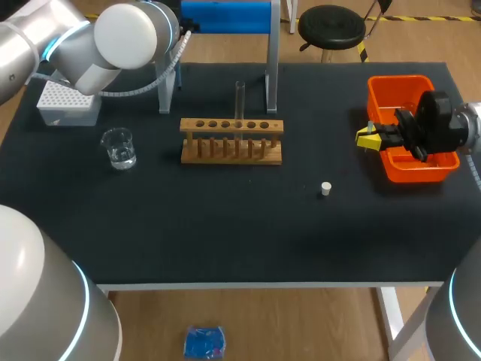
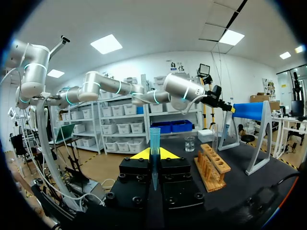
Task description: Invert the test tube, pick up the pipette, mount the tip to pipette, aspirate from beaker and dispense into the tube, eject the tip, return the pipette, and cap with the stopper.
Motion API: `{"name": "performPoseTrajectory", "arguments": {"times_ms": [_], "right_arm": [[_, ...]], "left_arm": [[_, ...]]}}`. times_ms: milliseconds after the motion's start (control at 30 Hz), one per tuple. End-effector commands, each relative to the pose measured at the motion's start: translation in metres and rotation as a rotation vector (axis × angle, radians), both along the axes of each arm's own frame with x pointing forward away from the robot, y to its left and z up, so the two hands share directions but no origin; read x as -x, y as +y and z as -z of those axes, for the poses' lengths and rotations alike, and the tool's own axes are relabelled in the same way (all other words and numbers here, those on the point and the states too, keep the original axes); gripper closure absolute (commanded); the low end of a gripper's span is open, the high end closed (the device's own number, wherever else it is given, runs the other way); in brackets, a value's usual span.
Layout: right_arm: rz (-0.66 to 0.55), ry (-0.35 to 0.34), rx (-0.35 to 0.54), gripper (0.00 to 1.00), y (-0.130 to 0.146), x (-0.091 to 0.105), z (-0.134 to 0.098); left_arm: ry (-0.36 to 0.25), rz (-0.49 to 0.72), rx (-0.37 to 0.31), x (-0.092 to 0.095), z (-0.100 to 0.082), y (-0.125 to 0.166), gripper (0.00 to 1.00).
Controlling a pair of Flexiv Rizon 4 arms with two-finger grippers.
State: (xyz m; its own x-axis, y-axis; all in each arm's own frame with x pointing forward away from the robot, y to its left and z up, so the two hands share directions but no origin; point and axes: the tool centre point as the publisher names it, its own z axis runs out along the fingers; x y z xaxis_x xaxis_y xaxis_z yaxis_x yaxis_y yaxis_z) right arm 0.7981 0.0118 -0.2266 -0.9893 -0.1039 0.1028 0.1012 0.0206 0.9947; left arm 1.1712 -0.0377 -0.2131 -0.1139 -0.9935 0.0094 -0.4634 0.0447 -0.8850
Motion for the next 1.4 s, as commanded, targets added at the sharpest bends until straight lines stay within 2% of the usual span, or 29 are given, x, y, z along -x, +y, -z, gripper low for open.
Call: {"name": "performPoseTrajectory", "arguments": {"times_ms": [33,367,500,567,633,667,1033,1400], "right_arm": [[-0.003,0.0,0.0,1.0,-0.001,0.0,0.0],[-0.003,0.0,0.0,1.0,-0.001,0.0,0.0],[-0.003,0.0,0.0,1.0,-0.001,0.0,0.0],[-0.003,0.0,0.0,1.0,-0.001,0.0,0.0],[-0.003,0.0,0.0,1.0,-0.001,0.0,0.0],[-0.003,0.0,0.0,1.0,-0.001,0.0,0.0],[-0.003,0.0,0.0,1.0,-0.001,0.0,0.0],[-0.003,0.0,0.0,1.0,-0.001,0.0,0.0]], "left_arm": [[0.001,-0.003,0.0,-0.004,0.001,-0.001,0.5],[0.0,-0.009,-0.002,-0.005,0.001,-0.001,0.5],[0.001,-0.008,-0.003,-0.006,0.002,-0.001,0.55],[0.001,-0.009,-0.004,-0.006,0.002,-0.001,0.7],[0.002,-0.01,-0.004,-0.006,0.002,-0.001,0.94],[0.003,-0.011,-0.003,-0.006,0.002,-0.001,1.0],[0.0,-0.014,-0.001,-0.005,0.001,0.0,1.0],[-0.041,-0.022,-0.022,-0.008,-0.027,0.006,1.0]]}}
